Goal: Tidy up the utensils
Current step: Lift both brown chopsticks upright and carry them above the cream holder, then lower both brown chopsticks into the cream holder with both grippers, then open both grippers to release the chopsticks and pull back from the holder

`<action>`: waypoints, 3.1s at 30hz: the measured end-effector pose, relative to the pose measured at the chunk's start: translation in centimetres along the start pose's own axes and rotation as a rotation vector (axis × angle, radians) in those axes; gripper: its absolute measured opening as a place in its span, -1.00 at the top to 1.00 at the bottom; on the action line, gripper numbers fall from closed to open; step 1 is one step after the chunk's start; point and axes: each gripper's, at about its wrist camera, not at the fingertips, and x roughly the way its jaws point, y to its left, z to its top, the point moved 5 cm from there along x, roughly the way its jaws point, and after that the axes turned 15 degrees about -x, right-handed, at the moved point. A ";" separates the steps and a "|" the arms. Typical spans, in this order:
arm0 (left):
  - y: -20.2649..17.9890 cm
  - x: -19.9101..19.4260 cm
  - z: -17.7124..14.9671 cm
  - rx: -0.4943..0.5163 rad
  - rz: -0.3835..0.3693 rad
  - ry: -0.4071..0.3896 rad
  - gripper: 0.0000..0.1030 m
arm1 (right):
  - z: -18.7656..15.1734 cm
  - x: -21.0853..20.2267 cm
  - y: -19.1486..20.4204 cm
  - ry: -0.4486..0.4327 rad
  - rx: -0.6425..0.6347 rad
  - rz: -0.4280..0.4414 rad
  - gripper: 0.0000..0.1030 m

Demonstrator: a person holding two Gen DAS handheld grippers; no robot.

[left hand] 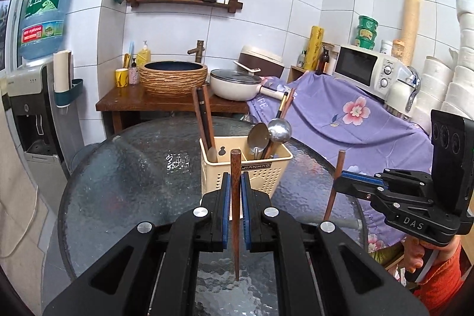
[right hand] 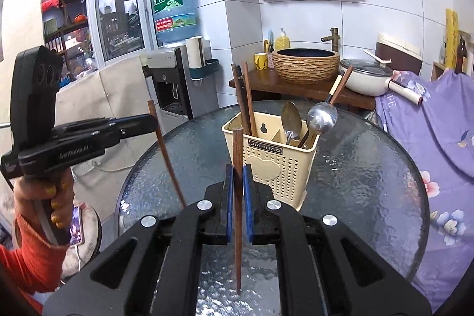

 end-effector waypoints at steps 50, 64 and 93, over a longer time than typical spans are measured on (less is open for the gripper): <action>-3.6 4.6 17.1 0.011 0.010 -0.120 0.86 | 16.4 1.6 -7.6 -0.203 0.007 -0.142 0.86; -0.1 11.8 8.9 -0.003 0.053 0.049 0.86 | 8.8 8.7 -7.9 -0.050 0.052 -0.135 0.85; 5.5 -0.3 -0.2 -0.035 0.089 -0.248 -0.88 | -0.1 -0.1 -1.4 -0.234 -0.018 -0.327 -0.89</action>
